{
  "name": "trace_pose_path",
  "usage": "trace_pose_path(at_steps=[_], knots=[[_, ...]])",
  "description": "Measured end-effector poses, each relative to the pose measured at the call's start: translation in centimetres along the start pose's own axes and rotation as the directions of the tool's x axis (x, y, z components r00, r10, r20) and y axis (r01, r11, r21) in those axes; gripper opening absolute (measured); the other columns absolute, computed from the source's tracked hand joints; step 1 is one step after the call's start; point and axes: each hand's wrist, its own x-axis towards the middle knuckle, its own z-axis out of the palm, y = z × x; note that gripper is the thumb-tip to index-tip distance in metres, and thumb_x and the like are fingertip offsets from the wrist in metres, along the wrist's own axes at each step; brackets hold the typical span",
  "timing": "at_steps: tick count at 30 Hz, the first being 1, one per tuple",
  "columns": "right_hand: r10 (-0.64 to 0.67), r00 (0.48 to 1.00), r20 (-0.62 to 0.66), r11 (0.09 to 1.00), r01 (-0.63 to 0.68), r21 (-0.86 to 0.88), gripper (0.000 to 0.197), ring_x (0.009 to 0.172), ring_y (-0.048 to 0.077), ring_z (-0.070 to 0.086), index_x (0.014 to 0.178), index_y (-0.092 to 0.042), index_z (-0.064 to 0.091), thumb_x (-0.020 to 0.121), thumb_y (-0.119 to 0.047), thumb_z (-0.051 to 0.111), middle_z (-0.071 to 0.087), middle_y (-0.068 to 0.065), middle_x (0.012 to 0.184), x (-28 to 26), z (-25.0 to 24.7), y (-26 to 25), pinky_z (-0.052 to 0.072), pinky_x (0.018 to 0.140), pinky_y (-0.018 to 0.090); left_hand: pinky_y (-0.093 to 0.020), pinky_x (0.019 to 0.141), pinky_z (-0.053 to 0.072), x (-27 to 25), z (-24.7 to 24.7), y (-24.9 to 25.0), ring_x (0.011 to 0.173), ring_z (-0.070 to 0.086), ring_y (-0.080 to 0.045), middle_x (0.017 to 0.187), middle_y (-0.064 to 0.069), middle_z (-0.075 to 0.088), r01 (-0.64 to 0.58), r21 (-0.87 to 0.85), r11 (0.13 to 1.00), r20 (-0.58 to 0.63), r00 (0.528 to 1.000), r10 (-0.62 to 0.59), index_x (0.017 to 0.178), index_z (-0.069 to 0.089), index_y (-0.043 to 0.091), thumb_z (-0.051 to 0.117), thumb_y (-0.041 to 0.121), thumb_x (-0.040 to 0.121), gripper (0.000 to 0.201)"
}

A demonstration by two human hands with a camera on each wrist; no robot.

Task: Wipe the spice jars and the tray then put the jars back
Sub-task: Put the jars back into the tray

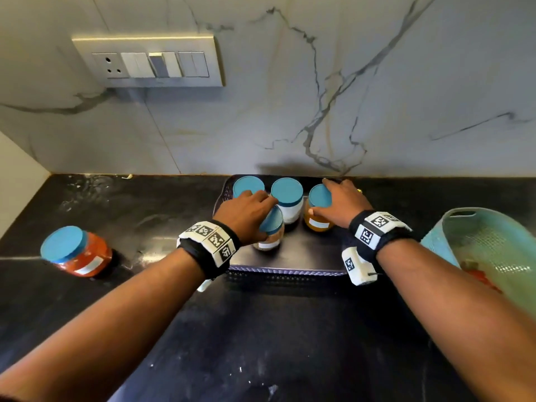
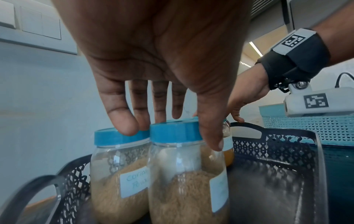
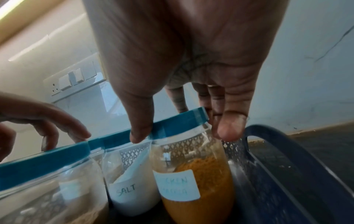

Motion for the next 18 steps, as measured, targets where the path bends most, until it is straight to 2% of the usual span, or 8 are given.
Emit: trace_pose_path(at_steps=[3, 5, 8, 11, 13, 14, 16, 18], knots=[[-0.01, 0.999, 0.041, 0.999, 0.012, -0.033, 0.093, 0.129, 0.039, 0.05, 0.152, -0.02, 0.033, 0.078, -0.061, 0.073, 0.045, 0.021, 0.144, -0.1, -0.2, 0.1, 0.044, 0.107, 0.044, -0.044, 0.086, 0.056, 0.0, 0.4, -0.3, 0.124, 0.053, -0.029, 0.145, -0.003, 0.049, 0.016, -0.003, 1.0, 0.001, 1.0, -0.016, 0.152, 0.036, 0.027, 0.075, 0.05, 0.085, 0.08], [0.005, 0.999, 0.044, 0.998, -0.002, -0.069, 0.094, 0.128, 0.039, 0.051, 0.151, -0.02, 0.035, 0.077, -0.064, 0.071, 0.044, 0.02, 0.144, -0.5, -0.9, -0.3, 0.046, 0.105, 0.045, -0.046, 0.091, 0.057, -0.5, 0.2, -0.6, 0.129, 0.051, -0.029, 0.15, -0.003, 0.046, 0.024, -0.025, 0.999, -0.021, 0.999, -0.025, 0.155, 0.032, 0.028, 0.075, 0.054, 0.084, 0.087], [-0.016, 0.992, -0.123, 0.991, -0.001, -0.136, 0.065, 0.121, 0.042, 0.054, 0.135, -0.015, 0.052, 0.086, -0.055, 0.068, 0.048, 0.02, 0.136, -1.7, -2.1, -2.5, 0.051, 0.095, 0.048, -0.049, 0.097, 0.055, -2.2, -0.2, -1.9, 0.134, 0.05, -0.028, 0.156, -0.002, 0.041, 0.074, -0.155, 0.985, -0.092, 0.992, -0.089, 0.157, 0.03, 0.029, 0.072, 0.052, 0.087, 0.085], [-0.129, 0.962, -0.24, 0.99, 0.113, -0.08, 0.051, 0.117, 0.041, 0.055, 0.127, -0.012, 0.06, 0.091, -0.048, 0.065, 0.052, 0.018, 0.129, -3.6, -2.1, -7.1, 0.05, 0.091, 0.045, -0.045, 0.105, 0.051, -4.7, 0.1, -4.7, 0.133, 0.053, -0.031, 0.157, -0.006, 0.042, 0.139, -0.322, 0.937, -0.199, 0.957, -0.21, 0.154, 0.041, 0.022, 0.068, 0.027, 0.094, 0.066], [-0.235, 0.949, -0.209, 0.972, 0.235, -0.022, 0.045, 0.113, 0.037, 0.057, 0.124, -0.017, 0.065, 0.09, -0.047, 0.066, 0.055, 0.014, 0.124, -4.8, -1.1, -10.4, 0.049, 0.092, 0.043, -0.043, 0.111, 0.045, -7.0, 0.3, -7.5, 0.136, 0.049, -0.032, 0.156, -0.01, 0.042, 0.226, -0.393, 0.891, -0.223, 0.917, -0.331, 0.151, 0.047, 0.017, 0.066, 0.019, 0.093, 0.061], [-0.28, 0.943, -0.178, 0.959, 0.285, 0.003, 0.042, 0.112, 0.035, 0.058, 0.122, -0.02, 0.066, 0.09, -0.047, 0.067, 0.056, 0.012, 0.122, -5.3, -0.3, -11.9, 0.049, 0.092, 0.042, -0.045, 0.113, 0.042, -8.5, 0.6, -9.3, 0.139, 0.046, -0.033, 0.157, -0.01, 0.041, 0.299, -0.386, 0.873, -0.218, 0.89, -0.401, 0.15, 0.047, 0.017, 0.067, 0.021, 0.093, 0.06], [-0.348, 0.929, -0.125, 0.933, 0.356, 0.049, 0.038, 0.111, 0.031, 0.06, 0.119, -0.023, 0.068, 0.089, -0.045, 0.068, 0.057, 0.007, 0.122, -6.0, 1.2, -14.1, 0.05, 0.094, 0.041, -0.052, 0.114, 0.04, -11.3, 1.0, -13.1, 0.145, 0.038, -0.033, 0.159, -0.008, 0.038, 0.487, -0.293, 0.823, -0.172, 0.82, -0.546, 0.151, 0.045, 0.02, 0.07, 0.037, 0.092, 0.066], [-0.421, 0.904, -0.069, 0.9, 0.426, 0.094, 0.03, 0.108, 0.026, 0.061, 0.113, -0.025, 0.071, 0.088, -0.042, 0.07, 0.062, 0.003, 0.118, -6.6, 2.6, -15.7, 0.05, 0.092, 0.039, -0.058, 0.114, 0.036, -14.4, 1.7, -17.0, 0.152, 0.025, -0.032, 0.163, -0.007, 0.031, 0.678, -0.16, 0.717, -0.096, 0.713, -0.695, 0.153, 0.039, 0.023, 0.072, 0.053, 0.087, 0.08]])
